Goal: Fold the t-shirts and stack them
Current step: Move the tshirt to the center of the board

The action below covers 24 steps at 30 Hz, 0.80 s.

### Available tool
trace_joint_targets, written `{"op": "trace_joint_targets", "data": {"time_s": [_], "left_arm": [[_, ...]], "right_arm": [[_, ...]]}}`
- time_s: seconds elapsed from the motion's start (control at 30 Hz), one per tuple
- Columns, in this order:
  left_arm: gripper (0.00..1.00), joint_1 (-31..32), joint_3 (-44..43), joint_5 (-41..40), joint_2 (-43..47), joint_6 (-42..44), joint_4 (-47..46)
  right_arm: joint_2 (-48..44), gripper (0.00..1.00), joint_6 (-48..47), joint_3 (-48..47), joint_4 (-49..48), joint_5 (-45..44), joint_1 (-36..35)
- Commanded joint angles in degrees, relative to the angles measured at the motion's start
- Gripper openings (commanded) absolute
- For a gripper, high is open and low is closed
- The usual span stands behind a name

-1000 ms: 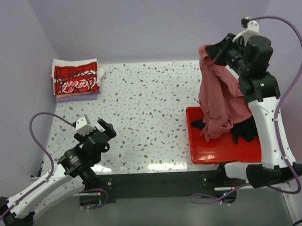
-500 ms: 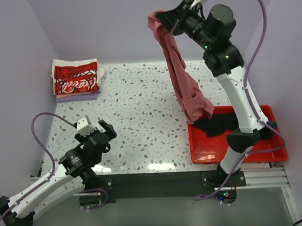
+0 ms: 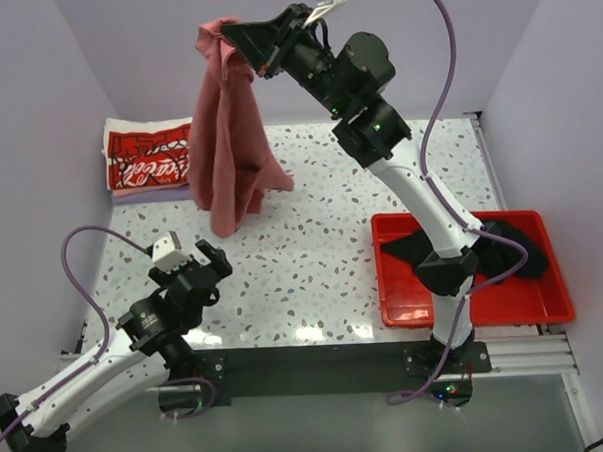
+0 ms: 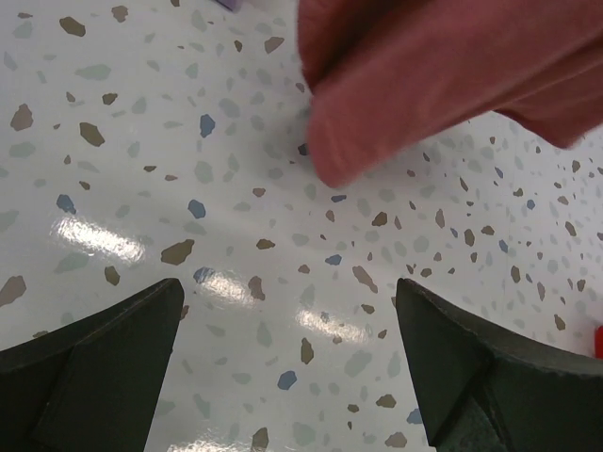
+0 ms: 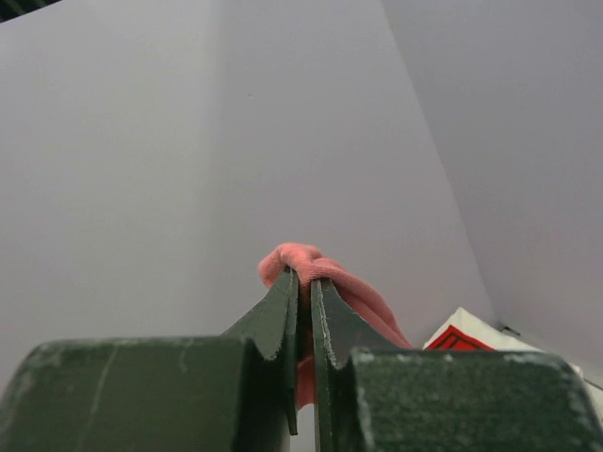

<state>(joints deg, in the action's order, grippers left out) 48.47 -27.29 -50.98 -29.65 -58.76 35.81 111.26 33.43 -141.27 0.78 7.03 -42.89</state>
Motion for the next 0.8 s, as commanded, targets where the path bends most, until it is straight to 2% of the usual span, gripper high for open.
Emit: {"op": "trace_joint_targets", "data": {"time_s": [0.0,0.17,0.33,0.43,0.63,0.77], "left_arm": [[1.0,0.3,0.1,-1.5,0.2,0.7,-2.3],[1.0,0.3,-0.7,-0.1,-0.2,-1.0,-0.7],[1.0,0.3,-1.2,1.8,-0.2,-5.7,3.8],[1.0,0.3,-1.2,2.6,-0.6,-9.3,6.8],[1.0,0.2,-2.1,1.1,-3.6,-19.2,13.6],[1.0,0.2,-2.0,0.4,-7.6,-23.7,16.3]], "right_arm": [[-2.7,0.0,1.4,-0.2,-8.2,-3.1,-0.3],[-14.0,0.0,-2.2,21.9,-7.0,-8.4,-0.3],[-24.1,0.0,-5.5,48.1,-4.9,-23.9,0.3],[-28.8,0.0,-5.7,60.6,-2.3,-30.4,1.9],[-34.4,0.0,-1.4,77.9,3.3,-31.1,7.3],[-37.3,0.0,-4.4,82.5,3.7,-29.3,8.3]]}}
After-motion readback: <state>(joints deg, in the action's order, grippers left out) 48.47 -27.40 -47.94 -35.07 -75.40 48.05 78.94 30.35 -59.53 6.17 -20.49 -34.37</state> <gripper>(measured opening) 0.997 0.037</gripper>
